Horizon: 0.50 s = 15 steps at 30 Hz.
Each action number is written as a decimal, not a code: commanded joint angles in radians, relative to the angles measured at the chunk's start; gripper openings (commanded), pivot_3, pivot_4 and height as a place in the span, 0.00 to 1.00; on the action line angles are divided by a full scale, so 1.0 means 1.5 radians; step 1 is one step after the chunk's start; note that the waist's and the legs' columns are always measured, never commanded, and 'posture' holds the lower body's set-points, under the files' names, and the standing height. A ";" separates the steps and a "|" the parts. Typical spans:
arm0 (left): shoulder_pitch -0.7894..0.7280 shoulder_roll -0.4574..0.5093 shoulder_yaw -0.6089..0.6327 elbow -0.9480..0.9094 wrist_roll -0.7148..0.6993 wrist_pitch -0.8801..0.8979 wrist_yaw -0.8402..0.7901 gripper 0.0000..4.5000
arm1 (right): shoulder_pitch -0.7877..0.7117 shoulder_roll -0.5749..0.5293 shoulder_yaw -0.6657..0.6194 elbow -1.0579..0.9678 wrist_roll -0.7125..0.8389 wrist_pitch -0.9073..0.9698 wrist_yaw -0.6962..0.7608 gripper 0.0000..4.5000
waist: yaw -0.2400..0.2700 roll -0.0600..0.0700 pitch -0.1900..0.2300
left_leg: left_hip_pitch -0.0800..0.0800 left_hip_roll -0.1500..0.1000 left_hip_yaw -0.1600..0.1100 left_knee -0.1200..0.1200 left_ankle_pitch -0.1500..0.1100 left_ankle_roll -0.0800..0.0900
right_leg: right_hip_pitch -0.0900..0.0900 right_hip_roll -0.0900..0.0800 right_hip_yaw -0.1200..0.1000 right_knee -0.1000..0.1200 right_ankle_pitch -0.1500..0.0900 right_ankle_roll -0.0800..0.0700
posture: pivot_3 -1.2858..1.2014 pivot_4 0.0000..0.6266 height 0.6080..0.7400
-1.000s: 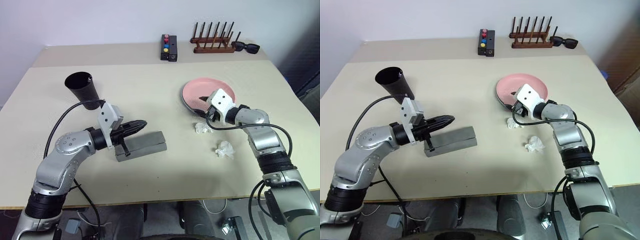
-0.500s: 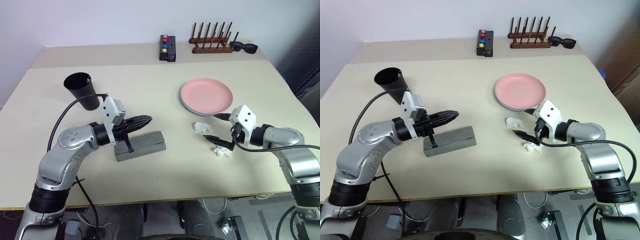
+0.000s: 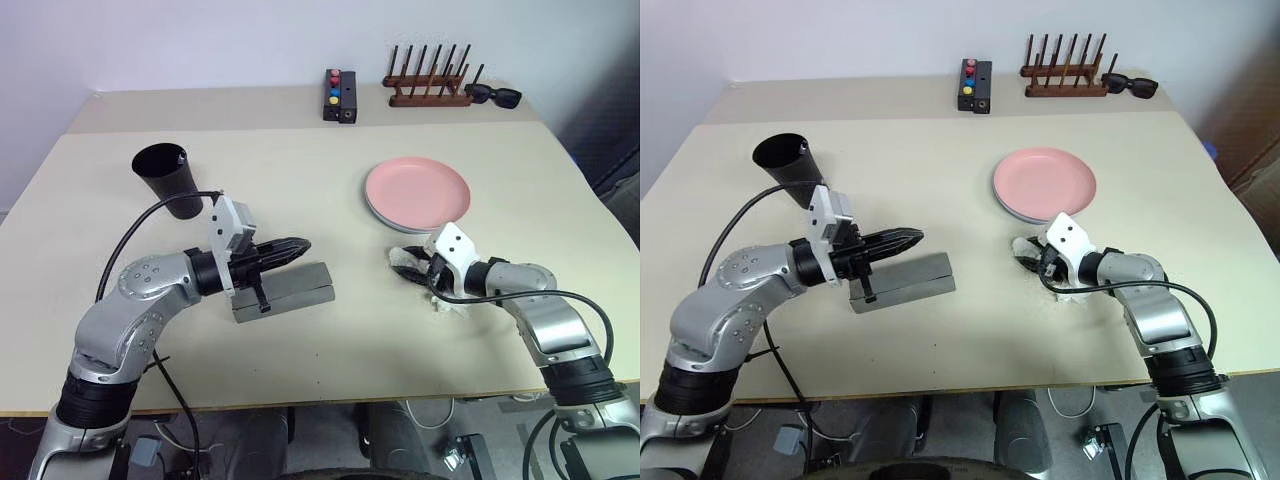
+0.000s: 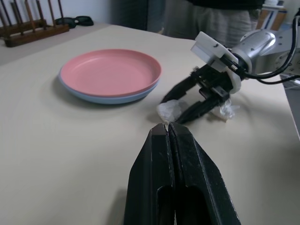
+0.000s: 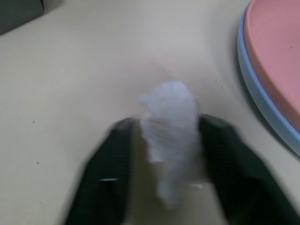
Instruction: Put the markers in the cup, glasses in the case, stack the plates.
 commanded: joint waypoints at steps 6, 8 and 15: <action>-0.013 -0.006 0.007 0.005 0.008 -0.028 0.005 0.00 | -0.032 0.005 -0.055 -0.062 0.048 -0.015 0.002 0.01 | -0.001 0.000 0.000 | 0.000 0.000 0.000 0.000 0.000 0.000 | 0.000 0.000 0.000 0.000 0.000 0.000 | 0.52 0.24 0.95; -0.011 -0.003 0.006 0.009 0.008 -0.033 0.000 0.00 | -0.060 0.018 -0.060 -0.054 0.043 -0.019 -0.022 0.01 | -0.004 0.000 0.000 | 0.000 0.000 0.000 0.000 0.000 0.000 | 0.000 0.000 0.000 0.000 0.000 0.000 | 0.52 0.24 0.95; 0.003 -0.009 0.009 0.018 0.017 -0.054 -0.002 0.00 | -0.172 0.041 -0.042 0.100 -0.037 -0.037 -0.118 0.01 | 0.002 0.000 0.000 | 0.000 0.000 0.000 0.000 0.000 0.000 | 0.000 0.000 0.000 0.000 0.000 0.000 | 0.52 0.24 0.95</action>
